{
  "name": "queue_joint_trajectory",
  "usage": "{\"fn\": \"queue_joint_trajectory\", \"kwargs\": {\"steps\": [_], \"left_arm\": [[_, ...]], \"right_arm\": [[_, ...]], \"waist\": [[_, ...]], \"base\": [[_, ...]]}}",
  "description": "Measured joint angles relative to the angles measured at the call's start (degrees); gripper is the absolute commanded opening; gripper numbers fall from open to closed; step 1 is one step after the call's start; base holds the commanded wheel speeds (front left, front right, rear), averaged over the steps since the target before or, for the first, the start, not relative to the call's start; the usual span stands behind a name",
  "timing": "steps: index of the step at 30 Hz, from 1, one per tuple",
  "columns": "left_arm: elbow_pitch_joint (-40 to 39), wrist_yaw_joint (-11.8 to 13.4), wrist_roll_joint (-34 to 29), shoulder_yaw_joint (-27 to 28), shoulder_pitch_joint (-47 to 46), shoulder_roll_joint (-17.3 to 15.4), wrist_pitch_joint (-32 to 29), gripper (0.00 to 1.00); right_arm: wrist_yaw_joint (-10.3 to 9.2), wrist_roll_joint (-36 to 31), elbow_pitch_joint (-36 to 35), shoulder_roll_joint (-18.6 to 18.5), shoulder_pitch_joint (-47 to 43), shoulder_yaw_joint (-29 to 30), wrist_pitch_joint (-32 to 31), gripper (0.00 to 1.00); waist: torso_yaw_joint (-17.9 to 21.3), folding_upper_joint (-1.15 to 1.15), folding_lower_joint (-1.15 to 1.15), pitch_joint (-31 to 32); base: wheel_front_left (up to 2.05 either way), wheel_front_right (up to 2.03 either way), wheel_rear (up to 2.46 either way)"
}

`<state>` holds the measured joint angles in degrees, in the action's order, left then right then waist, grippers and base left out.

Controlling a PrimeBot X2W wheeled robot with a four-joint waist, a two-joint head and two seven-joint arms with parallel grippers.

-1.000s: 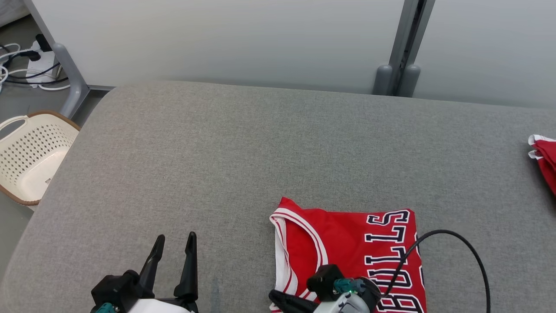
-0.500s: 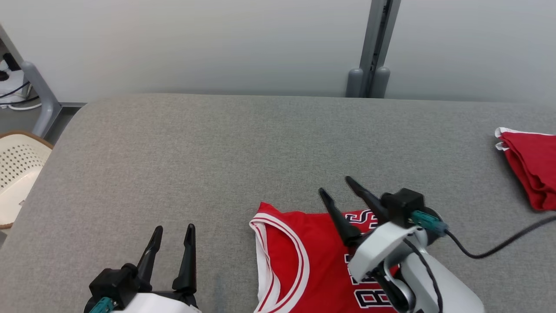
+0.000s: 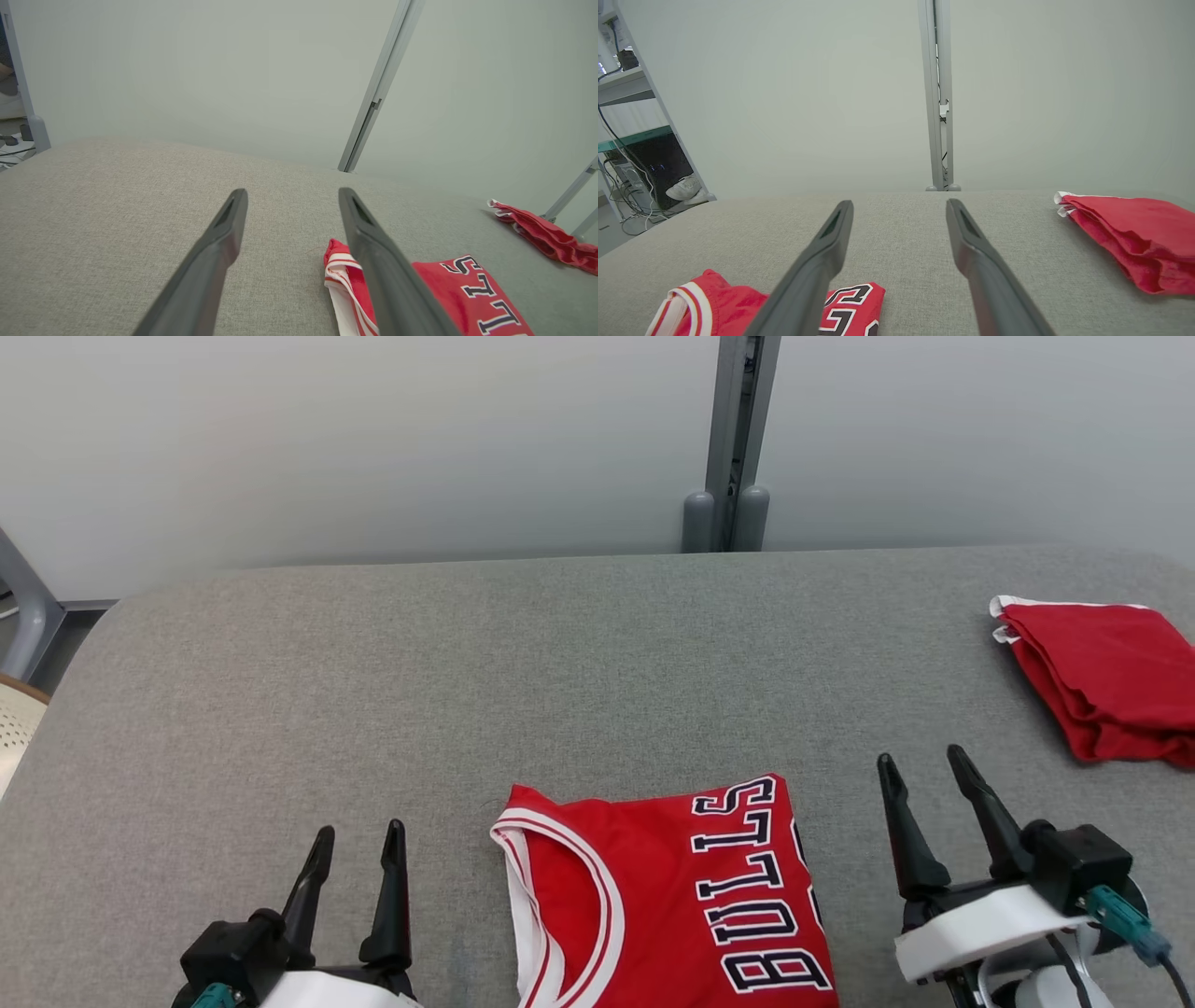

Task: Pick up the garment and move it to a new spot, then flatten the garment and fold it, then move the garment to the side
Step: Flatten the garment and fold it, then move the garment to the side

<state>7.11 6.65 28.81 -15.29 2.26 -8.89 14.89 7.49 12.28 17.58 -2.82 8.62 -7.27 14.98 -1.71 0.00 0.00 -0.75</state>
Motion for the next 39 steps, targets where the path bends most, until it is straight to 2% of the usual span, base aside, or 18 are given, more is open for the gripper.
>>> {"fn": "queue_joint_trajectory", "kwargs": {"steps": [8, 33, 36, 39], "left_arm": [[0.46, 0.02, -0.85, 1.42, 2.07, 0.89, 0.10, 1.00], [2.74, -1.31, -3.53, 2.98, 3.38, 2.46, 0.10, 1.00], [2.87, -1.37, -3.60, 2.91, 3.46, 2.67, 0.10, 1.00], [2.89, -1.44, -3.71, 2.77, 3.49, 2.91, 0.10, 1.00]], "right_arm": [[0.00, 2.35, -3.63, 0.02, -5.14, 1.75, 0.01, 1.00], [0.00, 3.99, -1.42, 0.07, -5.32, 4.22, 0.00, 1.00], [0.00, 5.17, 0.31, 0.03, -4.59, 5.21, -2.54, 1.00], [0.00, 5.08, 1.48, 0.02, -2.80, 5.60, -8.86, 1.00]], "waist": [[0.55, 0.00, 0.00, 1.55], [-0.75, 0.00, 0.00, 3.41], [-0.96, 0.00, 0.00, 3.45], [-1.25, 0.00, 0.00, 3.39]], "base": [[0.00, 0.00, 0.00], [0.00, 0.00, 0.00], [0.00, 0.00, 0.00], [0.00, 0.00, 0.00]]}}
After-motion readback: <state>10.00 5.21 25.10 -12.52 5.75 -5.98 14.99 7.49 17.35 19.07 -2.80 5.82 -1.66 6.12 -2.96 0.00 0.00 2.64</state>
